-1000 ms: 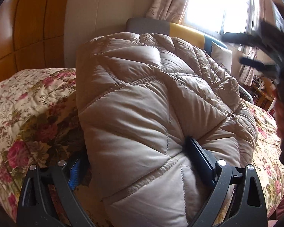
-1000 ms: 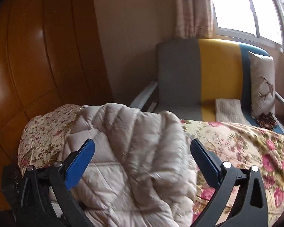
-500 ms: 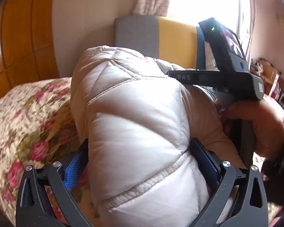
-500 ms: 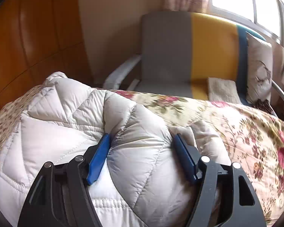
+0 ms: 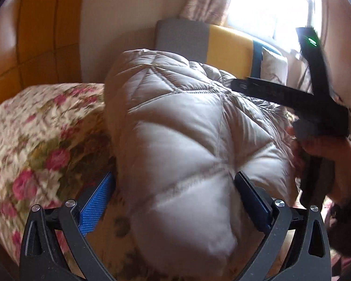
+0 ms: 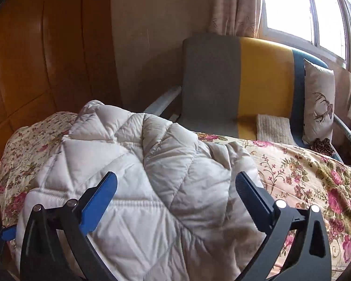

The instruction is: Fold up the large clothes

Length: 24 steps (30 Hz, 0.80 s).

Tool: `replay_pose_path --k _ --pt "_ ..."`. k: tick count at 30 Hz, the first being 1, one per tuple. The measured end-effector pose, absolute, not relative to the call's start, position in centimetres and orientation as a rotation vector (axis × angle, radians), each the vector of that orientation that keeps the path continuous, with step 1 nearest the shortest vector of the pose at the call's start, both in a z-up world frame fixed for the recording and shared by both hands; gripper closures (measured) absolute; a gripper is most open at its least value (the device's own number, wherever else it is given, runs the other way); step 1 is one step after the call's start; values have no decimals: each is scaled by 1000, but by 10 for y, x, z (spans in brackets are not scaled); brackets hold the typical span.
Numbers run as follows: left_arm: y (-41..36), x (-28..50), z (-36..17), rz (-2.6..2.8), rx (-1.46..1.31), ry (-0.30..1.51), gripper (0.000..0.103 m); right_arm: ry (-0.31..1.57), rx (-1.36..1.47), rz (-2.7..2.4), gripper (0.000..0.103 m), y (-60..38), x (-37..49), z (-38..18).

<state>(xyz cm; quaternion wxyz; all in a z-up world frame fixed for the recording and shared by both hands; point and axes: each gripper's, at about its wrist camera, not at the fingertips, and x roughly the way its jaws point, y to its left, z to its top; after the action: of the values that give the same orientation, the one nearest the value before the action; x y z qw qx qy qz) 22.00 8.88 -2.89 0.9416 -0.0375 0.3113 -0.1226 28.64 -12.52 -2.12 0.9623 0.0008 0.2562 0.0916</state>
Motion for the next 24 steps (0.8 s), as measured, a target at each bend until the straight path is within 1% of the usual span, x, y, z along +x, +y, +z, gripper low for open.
replay_pose_path --k 6,10,13,16,19,24 --pt "91 189 -21 -172 -50 637 3 508 74 203 2 -136 229 -9" --pt "87 168 -17 -120 0 618 3 487 23 181 2 -133 185 -3" --pt "83 147 -16 -66 33 578 3 458 -29 156 2 -132 152 -7" --pt "81 128 -14 -71 45 551 3 501 -46 139 2 -132 129 -15" --pt "79 111 -10 -42 40 537 3 526 -22 80 2 -139 110 -22" --pt "76 93 -5 14 56 503 3 507 24 39 2 -148 83 -27"
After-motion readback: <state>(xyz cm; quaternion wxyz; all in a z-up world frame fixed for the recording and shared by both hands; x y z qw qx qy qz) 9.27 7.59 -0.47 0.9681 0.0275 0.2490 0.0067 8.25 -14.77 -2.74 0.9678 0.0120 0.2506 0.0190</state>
